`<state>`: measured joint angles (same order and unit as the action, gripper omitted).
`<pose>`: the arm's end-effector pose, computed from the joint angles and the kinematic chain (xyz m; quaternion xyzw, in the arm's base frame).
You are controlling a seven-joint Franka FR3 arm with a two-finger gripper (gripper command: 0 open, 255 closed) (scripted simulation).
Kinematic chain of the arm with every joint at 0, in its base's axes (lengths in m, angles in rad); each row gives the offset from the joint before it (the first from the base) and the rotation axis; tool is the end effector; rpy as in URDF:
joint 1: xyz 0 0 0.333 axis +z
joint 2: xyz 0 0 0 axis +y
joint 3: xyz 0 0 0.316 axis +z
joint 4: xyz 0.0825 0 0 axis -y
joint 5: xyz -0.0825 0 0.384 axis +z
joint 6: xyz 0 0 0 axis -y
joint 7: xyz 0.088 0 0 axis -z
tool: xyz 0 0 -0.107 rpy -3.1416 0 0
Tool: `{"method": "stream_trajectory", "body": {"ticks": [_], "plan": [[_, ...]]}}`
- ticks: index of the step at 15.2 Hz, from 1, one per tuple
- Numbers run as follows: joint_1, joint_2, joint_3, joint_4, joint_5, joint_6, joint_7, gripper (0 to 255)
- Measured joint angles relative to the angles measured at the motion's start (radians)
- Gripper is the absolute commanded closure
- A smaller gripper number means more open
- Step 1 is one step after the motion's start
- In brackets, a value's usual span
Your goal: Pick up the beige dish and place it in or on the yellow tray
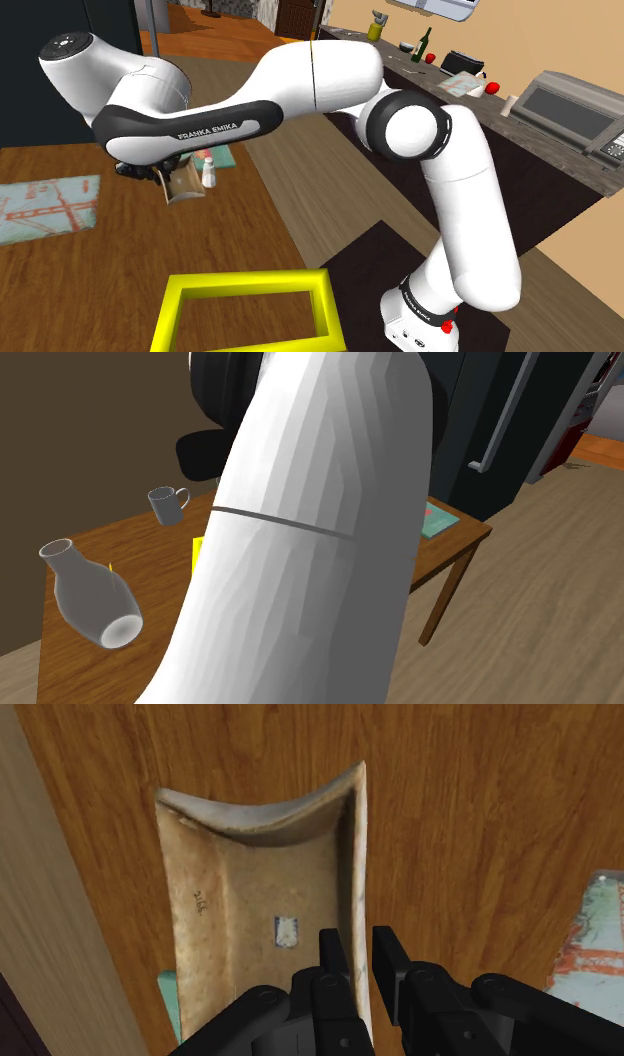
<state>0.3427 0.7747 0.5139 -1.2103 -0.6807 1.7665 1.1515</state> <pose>0.5916 0.4403 0.3460 0.9807 -0.1093 0.0913 0.1336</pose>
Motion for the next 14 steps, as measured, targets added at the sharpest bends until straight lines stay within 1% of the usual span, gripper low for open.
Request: {"method": "stream_trajectory", "body": {"ticks": [4, 5, 10, 13, 14], "plan": [[0.004, -0.013, 0.005, 0.03, 0.009, -0.038, -0.017, 255], [-0.002, -0.032, 0.01, 0.001, 0.013, -0.031, -0.009, 255], [-0.056, -0.208, 0.06, -0.277, 0.056, 0.044, 0.076, 255], [-0.075, -0.307, 0.093, -0.428, 0.09, 0.087, 0.128, 255], [-0.077, -0.33, 0.102, -0.463, 0.099, 0.097, 0.141, 255]]}}
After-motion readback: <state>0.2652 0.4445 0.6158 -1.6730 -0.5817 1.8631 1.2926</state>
